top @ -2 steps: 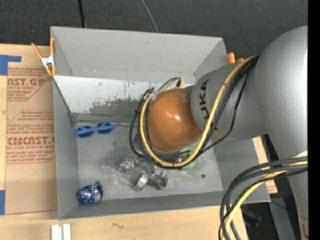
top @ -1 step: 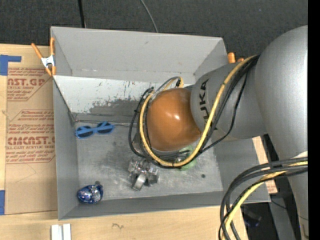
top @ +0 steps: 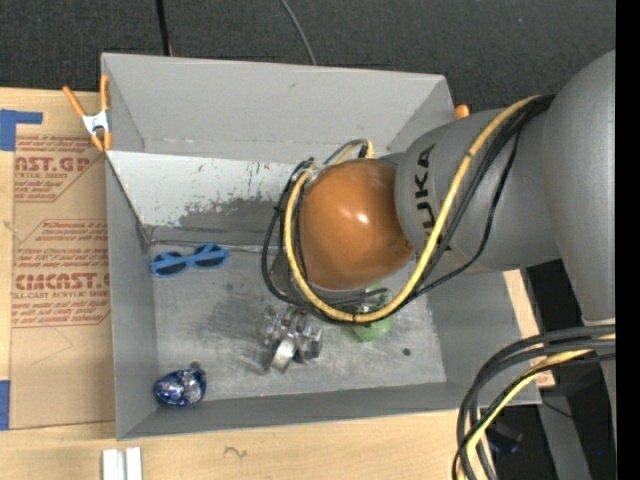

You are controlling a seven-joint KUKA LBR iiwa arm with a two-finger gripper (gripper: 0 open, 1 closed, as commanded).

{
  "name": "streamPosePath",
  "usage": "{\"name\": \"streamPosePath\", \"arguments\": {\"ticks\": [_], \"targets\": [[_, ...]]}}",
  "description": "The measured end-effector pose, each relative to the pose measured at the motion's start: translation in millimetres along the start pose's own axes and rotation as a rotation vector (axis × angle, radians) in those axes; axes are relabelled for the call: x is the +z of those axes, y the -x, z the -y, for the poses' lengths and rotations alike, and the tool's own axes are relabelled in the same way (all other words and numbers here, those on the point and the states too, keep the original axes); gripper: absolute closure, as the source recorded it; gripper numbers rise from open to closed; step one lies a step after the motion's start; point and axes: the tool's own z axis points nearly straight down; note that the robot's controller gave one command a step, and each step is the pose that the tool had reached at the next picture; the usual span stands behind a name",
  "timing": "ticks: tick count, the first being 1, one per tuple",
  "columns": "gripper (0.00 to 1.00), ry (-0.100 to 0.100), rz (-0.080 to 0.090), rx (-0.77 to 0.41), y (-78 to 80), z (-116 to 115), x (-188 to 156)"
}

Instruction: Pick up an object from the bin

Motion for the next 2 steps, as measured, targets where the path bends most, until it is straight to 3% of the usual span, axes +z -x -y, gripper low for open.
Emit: {"name": "streamPosePath", "arguments": {"ticks": [1, 2], "targets": [[1.0, 0.0, 0.0, 0.001, 1.5, -0.1, -30.7], [1.0, 0.001, -0.001, 0.002, 2.4, -0.7, -34.0]]}}
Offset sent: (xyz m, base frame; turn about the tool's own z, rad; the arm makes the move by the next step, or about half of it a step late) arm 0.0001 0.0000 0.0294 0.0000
